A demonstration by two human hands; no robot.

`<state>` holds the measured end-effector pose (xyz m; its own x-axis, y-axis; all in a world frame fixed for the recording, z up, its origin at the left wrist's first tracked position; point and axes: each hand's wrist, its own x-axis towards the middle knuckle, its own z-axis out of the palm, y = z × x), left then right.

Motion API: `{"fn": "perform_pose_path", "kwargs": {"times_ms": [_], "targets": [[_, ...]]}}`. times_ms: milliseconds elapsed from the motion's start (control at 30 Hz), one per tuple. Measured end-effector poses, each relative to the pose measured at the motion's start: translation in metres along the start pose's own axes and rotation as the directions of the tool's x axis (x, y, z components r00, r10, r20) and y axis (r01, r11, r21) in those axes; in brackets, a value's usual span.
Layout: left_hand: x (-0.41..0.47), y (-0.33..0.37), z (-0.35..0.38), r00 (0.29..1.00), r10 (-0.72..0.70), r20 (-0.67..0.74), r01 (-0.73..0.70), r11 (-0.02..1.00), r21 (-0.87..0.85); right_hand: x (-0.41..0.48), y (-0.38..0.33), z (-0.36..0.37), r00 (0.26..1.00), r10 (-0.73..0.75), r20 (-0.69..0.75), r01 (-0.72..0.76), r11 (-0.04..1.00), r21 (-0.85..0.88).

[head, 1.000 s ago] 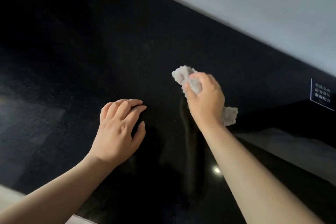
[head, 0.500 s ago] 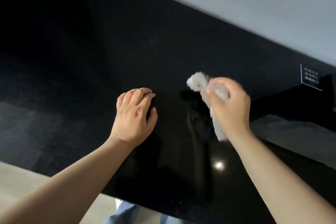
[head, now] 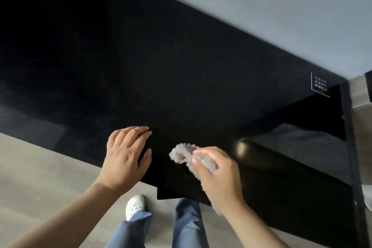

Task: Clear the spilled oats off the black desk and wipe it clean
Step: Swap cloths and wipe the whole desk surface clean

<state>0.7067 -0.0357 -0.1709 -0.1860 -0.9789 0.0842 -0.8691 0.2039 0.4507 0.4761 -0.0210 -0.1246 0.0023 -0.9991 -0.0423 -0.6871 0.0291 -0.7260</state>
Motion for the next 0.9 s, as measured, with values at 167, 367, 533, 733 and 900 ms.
{"fn": "perform_pose_path", "kwargs": {"times_ms": [167, 367, 533, 733, 900], "targets": [[-0.01, -0.008, -0.002, 0.999, 0.04, 0.023, -0.041, 0.999, 0.036, 0.078, 0.022, -0.057, 0.922, 0.226, -0.316, -0.232, 0.973, 0.018], [-0.01, -0.01, 0.003, 0.998, 0.054, -0.026, -0.052, 0.996, 0.071, 0.076, 0.056, -0.021, 0.871, 0.297, -0.392, -0.406, 0.884, -0.232], [-0.011, -0.009, 0.004, 0.998, 0.056, -0.032, -0.053, 0.994, 0.091, -0.017, 0.027, 0.031, 0.941, 0.037, -0.335, -0.161, 0.923, -0.349], [-0.009, -0.008, -0.001, 0.999, 0.039, 0.002, -0.039, 0.996, 0.083, -0.081, 0.001, 0.052, 0.983, 0.029, -0.182, -0.065, 0.978, -0.197], [-0.007, -0.007, -0.007, 0.999, 0.004, 0.05, -0.006, 0.999, 0.037, -0.053, -0.023, 0.023, 0.977, 0.148, -0.153, -0.125, 0.98, 0.152]]}}
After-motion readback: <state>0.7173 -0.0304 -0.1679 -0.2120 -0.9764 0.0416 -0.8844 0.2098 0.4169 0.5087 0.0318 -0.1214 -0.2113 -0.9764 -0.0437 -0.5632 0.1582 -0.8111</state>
